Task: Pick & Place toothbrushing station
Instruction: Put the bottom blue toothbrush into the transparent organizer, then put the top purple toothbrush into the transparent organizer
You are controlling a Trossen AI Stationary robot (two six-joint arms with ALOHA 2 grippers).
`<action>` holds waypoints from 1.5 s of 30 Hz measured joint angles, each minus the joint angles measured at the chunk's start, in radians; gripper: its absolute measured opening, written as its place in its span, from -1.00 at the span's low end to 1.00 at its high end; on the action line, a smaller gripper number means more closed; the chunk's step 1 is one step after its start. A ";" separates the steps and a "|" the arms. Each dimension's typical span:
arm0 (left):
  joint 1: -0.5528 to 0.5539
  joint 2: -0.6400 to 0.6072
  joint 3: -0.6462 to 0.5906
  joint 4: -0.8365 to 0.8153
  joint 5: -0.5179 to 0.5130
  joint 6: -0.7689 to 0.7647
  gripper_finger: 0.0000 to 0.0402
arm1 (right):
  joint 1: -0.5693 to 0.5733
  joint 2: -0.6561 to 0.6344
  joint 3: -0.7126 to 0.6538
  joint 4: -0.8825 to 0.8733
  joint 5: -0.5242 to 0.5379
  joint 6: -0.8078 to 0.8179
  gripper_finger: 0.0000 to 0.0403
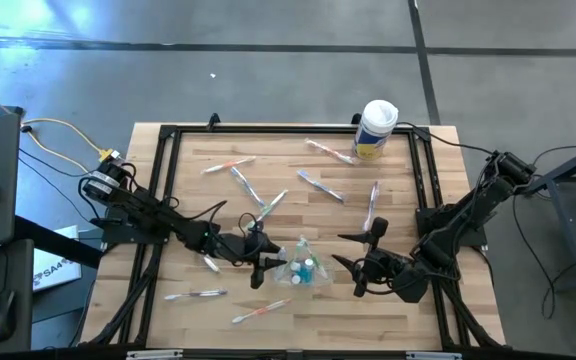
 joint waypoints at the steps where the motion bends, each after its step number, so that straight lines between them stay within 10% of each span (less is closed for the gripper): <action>1: 0.000 0.000 0.000 0.000 0.001 -0.004 -0.29 | 0.000 0.000 0.000 -0.003 0.000 0.000 0.16; 23: 0.000 0.000 0.000 0.004 -0.012 0.025 -0.27 | 0.000 0.000 0.000 -0.014 -0.002 0.000 0.16; 36: 0.000 -0.001 0.000 0.007 -0.027 0.007 0.34 | 0.000 0.000 0.000 -0.024 -0.002 0.000 0.16; 45: 0.000 -0.001 0.000 0.109 -0.029 0.130 0.42 | 0.000 0.000 0.000 -0.025 -0.002 -0.005 0.16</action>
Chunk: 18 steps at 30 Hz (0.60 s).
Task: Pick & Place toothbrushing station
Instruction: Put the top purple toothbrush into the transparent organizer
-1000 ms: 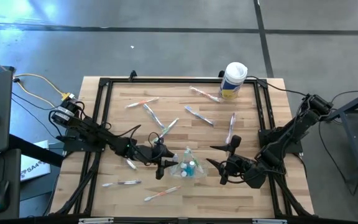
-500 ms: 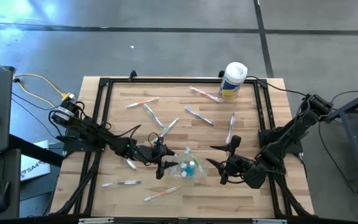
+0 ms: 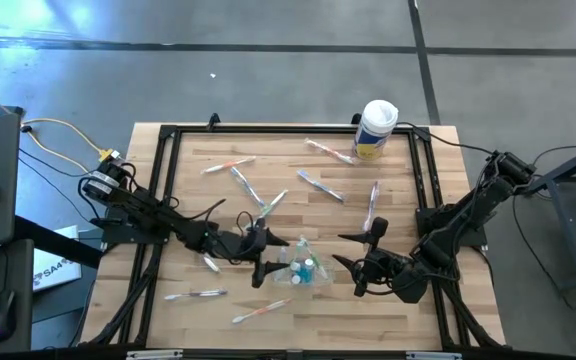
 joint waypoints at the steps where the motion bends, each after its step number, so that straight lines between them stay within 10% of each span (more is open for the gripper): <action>1: 0.000 -0.005 0.000 0.012 0.000 0.018 0.42 | 0.000 0.000 0.000 0.000 0.000 0.000 0.16; 18: -0.001 -0.124 0.001 0.020 0.083 0.147 0.42 | 0.054 -0.058 0.000 -0.071 0.029 -0.067 0.16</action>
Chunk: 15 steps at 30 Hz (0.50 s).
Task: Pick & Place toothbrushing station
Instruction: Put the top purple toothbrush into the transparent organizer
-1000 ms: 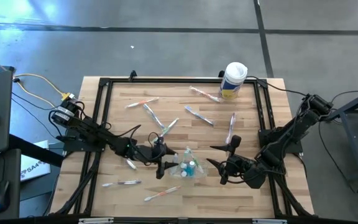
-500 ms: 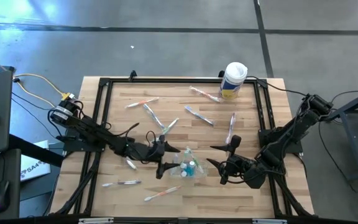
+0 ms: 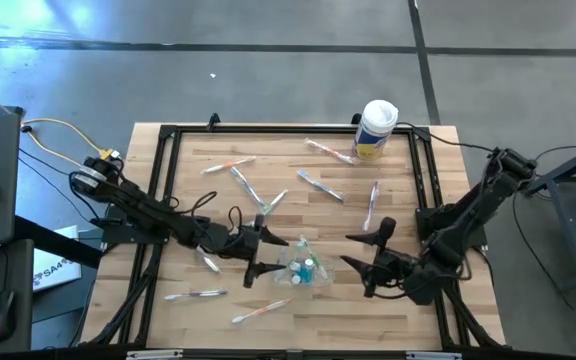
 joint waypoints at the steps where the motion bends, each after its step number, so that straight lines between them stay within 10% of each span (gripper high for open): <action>1: 0.000 -0.011 0.000 -0.007 0.001 0.003 0.42 | 0.008 -0.026 0.000 -0.034 -0.008 0.020 0.16; 15: -0.059 -0.264 0.000 -0.197 -0.065 0.157 0.42 | -0.110 -0.347 -0.001 -0.921 -0.364 0.939 0.16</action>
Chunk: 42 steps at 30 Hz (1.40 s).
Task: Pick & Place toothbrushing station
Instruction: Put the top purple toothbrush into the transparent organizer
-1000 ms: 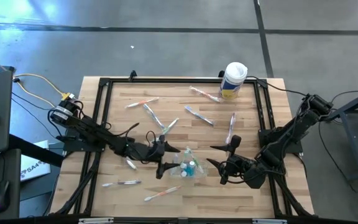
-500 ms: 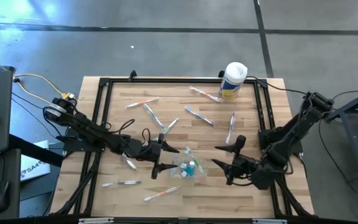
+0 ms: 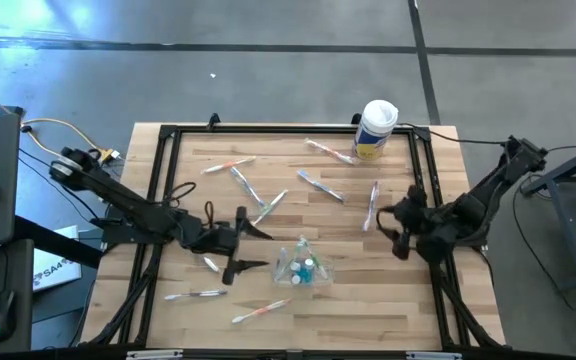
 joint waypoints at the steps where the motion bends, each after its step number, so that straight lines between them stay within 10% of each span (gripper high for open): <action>1: -0.006 -0.018 0.000 -0.028 -0.030 0.000 0.42 | -0.021 0.000 0.000 -0.027 -0.003 0.042 0.16; 11: -0.006 -0.123 0.000 -0.300 -0.371 0.000 0.42 | -0.318 0.047 0.000 -0.110 -0.146 0.188 0.16; 22: -0.006 -0.124 0.000 -0.398 -0.404 -0.027 0.42 | -0.765 0.214 0.001 0.014 -0.362 -0.262 0.16; 26: -0.006 -0.124 0.000 -0.436 -0.404 -0.039 0.42 | -0.812 0.268 0.001 0.058 -0.478 -0.560 0.16; 35: -0.006 -0.124 0.000 -0.484 -0.388 -0.090 0.42 | -0.853 0.324 0.001 0.043 -0.764 -0.666 0.16; 42: -0.006 -0.124 0.000 -0.499 -0.372 -0.118 0.42 | -0.854 0.323 0.001 -0.045 -0.651 -0.729 0.16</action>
